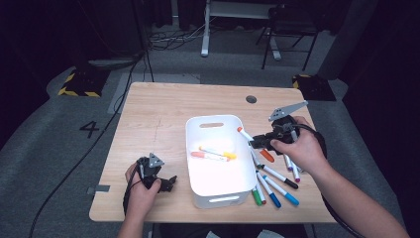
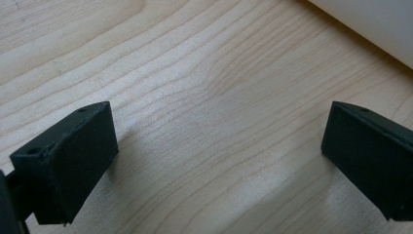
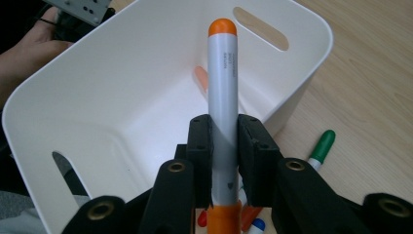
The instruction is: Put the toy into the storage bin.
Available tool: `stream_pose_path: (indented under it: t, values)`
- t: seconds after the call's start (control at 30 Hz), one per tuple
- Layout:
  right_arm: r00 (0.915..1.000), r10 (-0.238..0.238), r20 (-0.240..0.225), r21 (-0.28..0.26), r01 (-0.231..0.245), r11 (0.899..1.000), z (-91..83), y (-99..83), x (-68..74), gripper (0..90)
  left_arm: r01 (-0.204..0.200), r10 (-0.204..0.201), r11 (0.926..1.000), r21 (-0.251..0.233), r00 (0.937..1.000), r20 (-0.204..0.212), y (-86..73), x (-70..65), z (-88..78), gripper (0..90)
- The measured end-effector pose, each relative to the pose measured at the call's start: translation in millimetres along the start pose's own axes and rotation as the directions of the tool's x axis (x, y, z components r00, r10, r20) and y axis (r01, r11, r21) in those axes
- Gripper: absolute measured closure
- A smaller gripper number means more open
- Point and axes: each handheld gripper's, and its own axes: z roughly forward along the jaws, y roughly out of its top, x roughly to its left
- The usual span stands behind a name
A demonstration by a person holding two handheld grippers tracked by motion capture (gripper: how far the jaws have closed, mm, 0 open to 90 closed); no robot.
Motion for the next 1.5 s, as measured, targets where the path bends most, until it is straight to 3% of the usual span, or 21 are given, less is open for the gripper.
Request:
stream_pose_path:
  t: [0.3,0.67,0.87,1.5]
  values:
    - [0.9971,-0.037,-0.066,0.013,0.038,0.999,6.8,8.5,28.2,76.7,-0.001,0.001,1.0,-0.001,1.0,0.004,0.2,0.3,0.4,0.1]
    - [0.9895,-0.072,-0.125,0.017,0.075,0.997,19.0,13.2,49.7,76.7,-0.001,0.001,1.0,-0.001,1.0,0.004,0.2,0.3,0.4,0.1]
    - [0.9831,-0.092,-0.158,0.024,0.097,0.995,29.7,12.5,56.3,76.7,-0.001,0.001,1.0,-0.001,1.0,0.004,0.2,0.2,0.4,0.1]
    - [0.9791,-0.131,-0.155,0.133,0.152,0.979,54.2,-1.0,64.7,76.7,-0.002,0.002,1.0,-0.001,1.0,0.004,0.2,0.2,0.4,0.1]
